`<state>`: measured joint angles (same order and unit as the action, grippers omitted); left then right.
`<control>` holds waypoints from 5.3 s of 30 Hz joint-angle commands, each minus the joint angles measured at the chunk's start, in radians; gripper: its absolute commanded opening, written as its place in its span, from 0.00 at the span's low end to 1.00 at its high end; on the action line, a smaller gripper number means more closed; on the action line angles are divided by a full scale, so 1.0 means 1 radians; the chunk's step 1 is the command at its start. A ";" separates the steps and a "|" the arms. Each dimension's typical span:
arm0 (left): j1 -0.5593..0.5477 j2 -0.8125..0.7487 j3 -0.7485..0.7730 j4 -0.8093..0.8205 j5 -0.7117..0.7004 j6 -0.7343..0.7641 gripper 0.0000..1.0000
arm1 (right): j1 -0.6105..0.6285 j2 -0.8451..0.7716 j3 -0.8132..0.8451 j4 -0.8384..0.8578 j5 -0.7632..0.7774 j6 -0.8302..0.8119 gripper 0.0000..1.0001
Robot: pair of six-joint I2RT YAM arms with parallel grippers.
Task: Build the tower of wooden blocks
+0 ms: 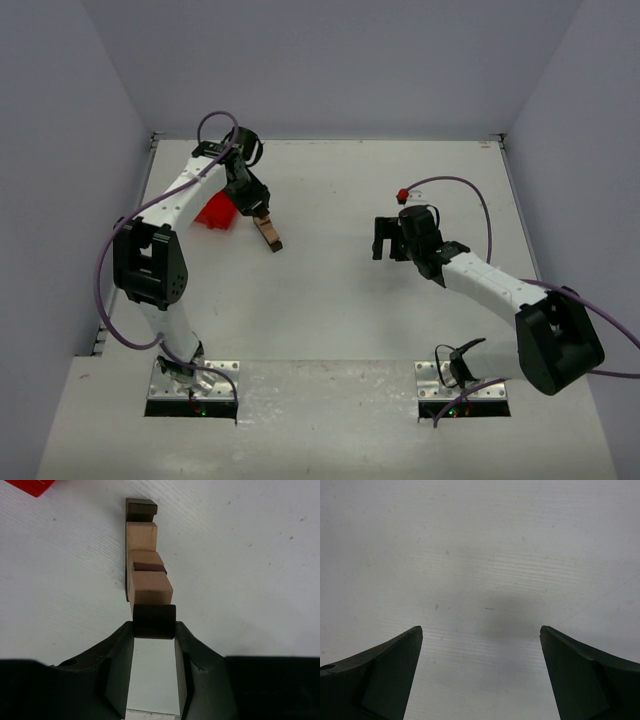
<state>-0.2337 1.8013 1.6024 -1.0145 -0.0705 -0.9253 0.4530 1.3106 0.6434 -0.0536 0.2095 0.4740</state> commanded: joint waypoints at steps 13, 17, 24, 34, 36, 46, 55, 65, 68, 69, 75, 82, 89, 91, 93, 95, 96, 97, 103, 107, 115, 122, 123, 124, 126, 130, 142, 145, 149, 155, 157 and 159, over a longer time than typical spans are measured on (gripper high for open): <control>0.013 -0.020 0.036 0.011 -0.005 0.003 0.11 | -0.007 -0.004 0.039 0.011 0.040 0.007 0.99; 0.013 -0.028 0.036 0.013 -0.006 0.008 0.16 | -0.007 -0.002 0.039 0.011 0.041 0.008 0.99; 0.013 -0.032 0.035 0.017 -0.007 0.013 0.24 | -0.007 -0.002 0.039 0.011 0.041 0.008 0.99; 0.013 -0.065 0.017 0.048 -0.008 0.023 0.49 | -0.007 -0.001 0.039 0.011 0.041 0.008 0.99; 0.013 -0.068 0.015 0.051 -0.007 0.025 0.51 | -0.007 0.001 0.041 0.010 0.042 0.009 0.99; 0.013 -0.146 -0.049 0.116 -0.022 0.032 0.81 | -0.007 -0.002 0.038 0.025 0.002 -0.021 0.99; 0.012 -0.291 -0.241 0.292 -0.025 0.048 1.00 | -0.007 0.007 0.041 0.035 -0.041 -0.030 0.99; 0.015 -0.350 -0.315 0.421 -0.189 0.040 1.00 | 0.113 -0.010 0.036 0.177 -0.226 -0.257 0.99; 0.043 -0.391 -0.321 0.388 -0.306 0.000 1.00 | 0.227 0.006 0.067 0.207 -0.221 -0.358 0.99; 0.057 -0.402 -0.330 0.388 -0.321 -0.004 1.00 | 0.253 0.021 0.085 0.214 -0.211 -0.378 0.99; 0.139 -0.472 -0.427 0.430 -0.368 0.007 1.00 | 0.369 0.182 0.263 0.258 -0.139 -0.494 0.99; 0.197 -0.501 -0.537 0.497 -0.355 0.043 1.00 | 0.434 0.409 0.489 0.297 0.003 -0.588 0.99; 0.197 -0.533 -0.624 0.539 -0.389 0.052 1.00 | 0.443 0.598 0.698 0.290 0.085 -0.621 0.99; 0.197 -0.545 -0.634 0.544 -0.399 0.053 1.00 | 0.444 0.632 0.749 0.276 0.098 -0.628 0.99; 0.197 -0.559 -0.641 0.550 -0.400 0.054 1.00 | 0.444 0.654 0.774 0.268 0.100 -0.632 0.99; 0.197 -0.578 -0.653 0.553 -0.410 0.049 1.00 | 0.444 0.696 0.826 0.241 0.114 -0.633 0.99; 0.197 -0.583 -0.658 0.555 -0.413 0.049 1.00 | 0.444 0.709 0.842 0.236 0.119 -0.634 0.99; 0.197 -0.586 -0.663 0.559 -0.413 0.049 1.00 | 0.444 0.718 0.855 0.232 0.125 -0.635 0.99; 0.197 -0.599 -0.673 0.568 -0.417 0.049 1.00 | 0.444 0.753 0.895 0.217 0.156 -0.642 0.99; 0.197 -0.602 -0.673 0.568 -0.413 0.049 1.00 | 0.445 0.749 0.893 0.202 0.153 -0.628 0.99; 0.195 -0.602 -0.684 0.590 -0.375 0.060 1.00 | 0.460 0.675 0.829 0.171 0.122 -0.589 0.99; 0.195 -0.591 -0.733 0.754 -0.136 0.123 1.00 | 0.470 0.555 0.717 0.167 0.193 -0.526 0.99; 0.195 -0.585 -0.734 0.771 -0.107 0.128 1.00 | 0.470 0.537 0.698 0.167 0.220 -0.517 0.99; 0.195 -0.577 -0.731 0.780 -0.070 0.128 1.00 | 0.470 0.502 0.661 0.169 0.232 -0.496 0.99; 0.194 -0.546 -0.723 0.821 -0.029 0.127 1.00 | 0.469 0.457 0.601 0.167 0.267 -0.459 0.99; 0.194 -0.468 -0.708 0.893 0.145 0.135 1.00 | 0.469 0.368 0.509 0.153 0.339 -0.424 0.99; 0.168 -0.360 -0.661 1.054 0.391 0.145 1.00 | 0.461 0.245 0.398 0.081 0.434 -0.367 0.99; 0.166 -0.365 -0.664 1.066 0.389 0.146 1.00 | 0.461 0.243 0.397 0.072 0.449 -0.365 0.99; 0.166 -0.365 -0.663 1.070 0.420 0.151 1.00 | 0.461 0.243 0.398 0.063 0.463 -0.362 0.99; 0.165 -0.374 -0.672 1.072 0.458 0.159 1.00 | 0.460 0.236 0.397 0.063 0.473 -0.362 0.99; 0.164 -0.384 -0.685 1.067 0.465 0.160 1.00 | 0.460 0.236 0.396 0.063 0.475 -0.363 0.99; 0.163 -0.401 -0.701 1.062 0.459 0.158 1.00 | 0.460 0.236 0.395 0.061 0.476 -0.362 0.99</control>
<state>-0.0602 1.4557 0.8993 0.0044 0.3627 -0.7849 0.9184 1.5872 1.0366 -0.0106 0.6486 0.0915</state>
